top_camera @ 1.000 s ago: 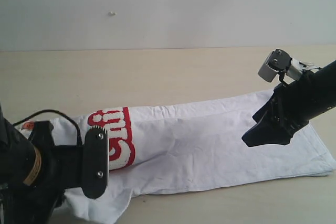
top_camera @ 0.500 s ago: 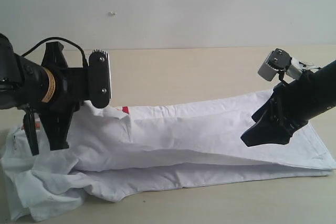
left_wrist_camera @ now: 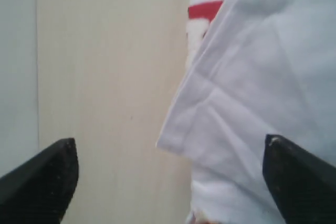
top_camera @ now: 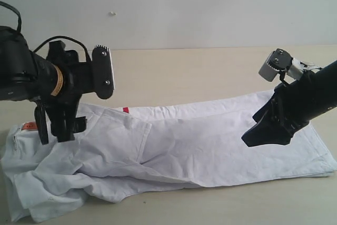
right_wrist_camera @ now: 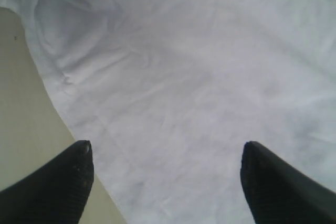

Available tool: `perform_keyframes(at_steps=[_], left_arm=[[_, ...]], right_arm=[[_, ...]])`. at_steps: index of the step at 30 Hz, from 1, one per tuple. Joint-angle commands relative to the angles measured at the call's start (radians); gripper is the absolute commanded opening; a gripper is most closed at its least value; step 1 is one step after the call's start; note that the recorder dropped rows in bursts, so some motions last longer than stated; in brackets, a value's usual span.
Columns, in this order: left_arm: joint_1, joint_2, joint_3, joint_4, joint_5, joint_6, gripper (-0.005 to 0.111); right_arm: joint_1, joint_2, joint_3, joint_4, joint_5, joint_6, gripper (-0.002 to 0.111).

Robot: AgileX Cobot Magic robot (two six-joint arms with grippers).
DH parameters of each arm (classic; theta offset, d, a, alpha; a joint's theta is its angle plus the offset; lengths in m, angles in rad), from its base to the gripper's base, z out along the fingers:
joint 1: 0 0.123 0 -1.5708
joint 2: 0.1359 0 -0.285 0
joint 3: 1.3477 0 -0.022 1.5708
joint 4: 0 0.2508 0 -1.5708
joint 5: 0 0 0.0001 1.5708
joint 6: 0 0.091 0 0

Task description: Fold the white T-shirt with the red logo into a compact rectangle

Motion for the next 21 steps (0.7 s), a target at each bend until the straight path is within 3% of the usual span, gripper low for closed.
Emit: perform_keyframes(at_steps=[1, 4, 8, 10, 14, 17, 21], left_arm=[[-0.004, -0.016, -0.044, 0.010, 0.248, -0.063, 0.092], [-0.004, -0.054, -0.046, -0.119, 0.355, -0.040, 0.092], [-0.025, -0.129, -0.021, -0.385, 0.411, 0.133, 0.092], [-0.061, -0.165, 0.009, -0.460, 0.425, 0.172, 0.092], [-0.185, -0.199, 0.080, -0.464, 0.448, 0.167, 0.088], [-0.290, -0.201, 0.138, -0.454, 0.453, 0.153, 0.076], [-0.387, -0.201, 0.201, -0.449, 0.438, 0.153, 0.050]], right_arm=[[-0.003, 0.000, -0.006, 0.010, 0.001, -0.010, 0.074], [-0.003, 0.000, -0.006, 0.010, 0.001, -0.010, 0.074], [-0.003, 0.000, -0.006, 0.010, -0.001, -0.010, 0.074], [-0.003, 0.000, -0.006, 0.017, -0.001, -0.010, 0.074], [-0.003, 0.000, -0.006, 0.018, 0.001, -0.010, 0.074], [-0.003, 0.000, -0.006, 0.028, 0.005, -0.010, 0.074], [-0.003, 0.000, -0.006, 0.044, 0.022, -0.012, 0.074]])
